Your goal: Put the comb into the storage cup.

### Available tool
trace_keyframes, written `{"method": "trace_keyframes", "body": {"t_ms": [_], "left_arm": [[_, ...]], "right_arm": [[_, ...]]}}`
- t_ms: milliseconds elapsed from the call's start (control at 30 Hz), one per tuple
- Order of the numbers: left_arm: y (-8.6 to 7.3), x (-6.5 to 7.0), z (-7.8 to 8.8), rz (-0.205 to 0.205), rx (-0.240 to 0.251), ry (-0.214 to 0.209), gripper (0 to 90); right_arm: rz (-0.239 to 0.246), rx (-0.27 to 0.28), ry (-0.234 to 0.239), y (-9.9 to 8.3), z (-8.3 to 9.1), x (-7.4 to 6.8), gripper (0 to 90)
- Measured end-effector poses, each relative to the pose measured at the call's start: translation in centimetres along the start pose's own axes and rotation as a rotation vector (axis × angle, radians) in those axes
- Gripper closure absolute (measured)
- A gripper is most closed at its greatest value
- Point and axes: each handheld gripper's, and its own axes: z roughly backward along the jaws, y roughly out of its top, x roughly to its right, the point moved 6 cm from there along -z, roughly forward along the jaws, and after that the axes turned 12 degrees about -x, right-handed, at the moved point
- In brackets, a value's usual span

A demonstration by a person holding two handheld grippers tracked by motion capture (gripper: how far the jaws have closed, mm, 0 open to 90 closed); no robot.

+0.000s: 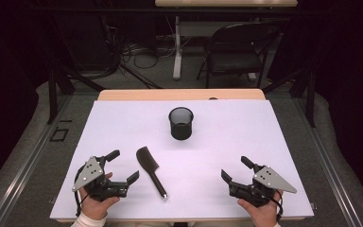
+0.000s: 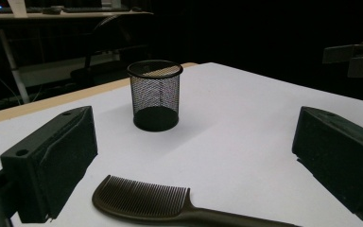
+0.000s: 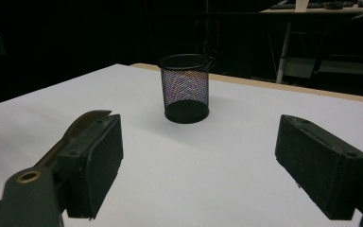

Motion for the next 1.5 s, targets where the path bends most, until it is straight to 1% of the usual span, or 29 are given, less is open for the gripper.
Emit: {"method": "trace_keyframes", "body": {"t_ms": [33, 133, 167, 367, 433, 533, 633, 733, 767, 867, 900, 933, 967, 1033, 1067, 1133, 1167, 1200, 1267, 1300, 1333, 1367, 1400, 1433, 1467, 1500], "left_arm": [[0.0, 0.0, -0.2, -0.003, -0.006, -0.001, 1.1], [0.0, 0.0, -0.4, -0.004, -0.014, -0.009, 1.3], [-0.1, 0.1, -0.5, -0.003, -0.02, -0.008, 2.8], [-0.2, 0.3, -0.5, -0.001, -0.034, -0.015, 3.3], [-0.3, 0.4, -0.4, -0.008, -0.033, -0.008, 7.2], [-0.4, 0.4, -0.3, -0.009, -0.041, 0.0, 9.1], [-0.5, 0.4, -0.4, 0.003, -0.049, -0.001, 12.5], [-0.5, 0.5, -0.5, 0.005, -0.051, -0.005, 15.2], [-0.5, 0.6, -0.6, 0.012, -0.065, -0.011, 15.2], [-0.6, 0.7, -0.7, 0.016, -0.071, -0.017, 15.9], [-0.6, 0.8, -0.8, 0.013, -0.08, -0.015, 16.2], [-0.6, 1.0, -0.9, 0.019, -0.078, -0.018, 17.5], [-0.6, 1.1, -1.0, 0.015, -0.088, -0.015, 21.0], [-0.7, 1.2, -1.0, 0.015, -0.092, -0.015, 25.3], [-0.7, 1.4, -1.2, 0.025, -0.105, -0.021, 26.7], [-0.7, 1.5, -1.3, 0.042, -0.111, -0.023, 29.9], [-0.7, 1.5, -1.3, 0.042, -0.111, -0.023, 31.7], [-0.7, 1.7, -1.4, 0.05, -0.111, -0.02, 33.2], [-0.7, 2.1, -1.5, 0.072, -0.121, -0.044, 38.4], [-0.8, 2.1, -1.7, 0.083, -0.136, -0.04, 39.1], [-0.8, 2.1, -1.7, 0.083, -0.136, -0.04, 39.1], [-1.0, 2.2, -2.0, 0.095, -0.161, -0.049, 39.6], [-1.0, 2.2, -2.0, 0.095, -0.161, -0.049, 41.2], [-1.1, 2.2, -2.2, 0.098, -0.172, -0.046, 41.2], [-1.2, 2.2, -2.3, 0.101, -0.178, -0.056, 42.8], [-1.3, 2.3, -2.6, 0.105, -0.199, -0.06, 47.3]], "right_arm": [[0.002, -0.009, 0.002, -0.1, 0.0, 0.1, 15.8], [0.008, -0.01, -0.007, -0.2, -0.1, 0.1, 15.9], [0.004, -0.008, -0.008, -0.2, -0.1, 0.2, 16.2], [0.005, -0.009, -0.013, -0.2, -0.2, 0.2, 16.5], [0.009, -0.013, -0.011, -0.2, -0.3, 0.2, 16.6], [0.013, -0.01, -0.007, -0.1, -0.3, 0.0, 17.0], [0.023, -0.016, -0.005, -0.2, -0.4, -0.1, 17.2], [0.02, -0.019, -0.004, -0.2, -0.4, -0.1, 17.6], [0.019, -0.016, -0.004, -0.2, -0.4, -0.1, 17.6], [0.014, -0.018, -0.002, -0.2, -0.5, 0.0, 17.6], [0.01, -0.019, 0.0, -0.2, -0.5, 0.0, 17.6], [0.008, -0.017, 0.001, -0.2, -0.5, 0.0, 17.6], [0.012, -0.017, 0.001, -0.2, -0.5, 0.0, 17.7], [0.012, -0.019, 0.003, -0.2, -0.4, 0.0, 17.7], [0.016, -0.018, 0.004, -0.2, -0.4, -0.1, 17.8], [0.018, -0.02, 0.003, -0.2, -0.4, -0.1, 17.7], [0.018, -0.02, 0.003, -0.2, -0.4, -0.1, 17.7], [0.016, -0.015, 0.004, -0.2, -0.5, -0.1, 17.8], [0.016, -0.016, 0.004, -0.2, -0.4, -0.1, 17.8], [0.016, -0.017, 0.003, -0.2, -0.4, -0.1, 17.8], [0.013, -0.018, 0.003, -0.2, -0.5, 0.0, 17.8], [0.012, -0.017, 0.002, -0.2, -0.5, 0.0, 17.8], [0.012, -0.017, 0.002, -0.2, -0.5, 0.0, 17.8], [0.013, -0.019, 0.003, -0.2, -0.5, 0.0, 17.8], [0.012, -0.02, 0.003, -0.2, -0.5, 0.0, 17.9], [0.011, -0.018, 0.003, -0.2, -0.5, 0.0, 18.0]]}}
